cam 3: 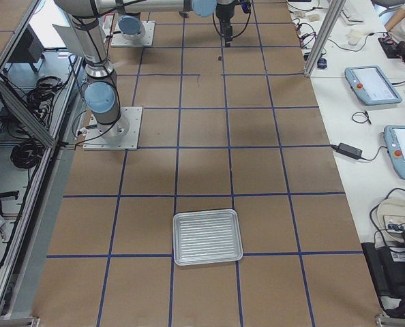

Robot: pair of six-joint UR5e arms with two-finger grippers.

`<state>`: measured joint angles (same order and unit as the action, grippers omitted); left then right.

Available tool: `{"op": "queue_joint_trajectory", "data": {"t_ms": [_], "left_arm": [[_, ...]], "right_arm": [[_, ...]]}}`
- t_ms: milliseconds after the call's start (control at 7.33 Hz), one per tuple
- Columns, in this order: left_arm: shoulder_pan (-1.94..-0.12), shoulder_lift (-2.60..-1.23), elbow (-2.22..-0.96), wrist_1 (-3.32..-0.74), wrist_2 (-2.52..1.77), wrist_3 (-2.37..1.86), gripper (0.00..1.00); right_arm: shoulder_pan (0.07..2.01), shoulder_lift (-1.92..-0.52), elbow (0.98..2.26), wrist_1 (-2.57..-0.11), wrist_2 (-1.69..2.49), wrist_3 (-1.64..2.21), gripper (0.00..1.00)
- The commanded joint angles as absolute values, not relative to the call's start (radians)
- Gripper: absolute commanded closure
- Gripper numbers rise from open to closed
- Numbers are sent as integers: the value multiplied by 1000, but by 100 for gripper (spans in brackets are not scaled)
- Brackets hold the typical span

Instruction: Place bearing gear from tray to pile

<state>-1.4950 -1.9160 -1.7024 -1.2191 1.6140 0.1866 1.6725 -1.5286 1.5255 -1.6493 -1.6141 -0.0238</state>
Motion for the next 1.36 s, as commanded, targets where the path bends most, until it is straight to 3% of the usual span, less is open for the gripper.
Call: {"op": "queue_joint_trajectory", "data": {"t_ms": [0, 818, 1227], "left_arm": [[-1598, -1934, -1709, -1203, 1553, 83, 0], [-1695, -2055, -1712, -1117, 1442, -513, 0], [-1704, -2095, -1713, -1118, 1454, -526, 0]], "right_arm": [[1641, -1551, 1531, -1617, -1643, -61, 0], [1606, -1551, 1549, -1719, -1520, -19, 0], [1606, -1554, 1548, -1662, -1589, 20, 0]]}}
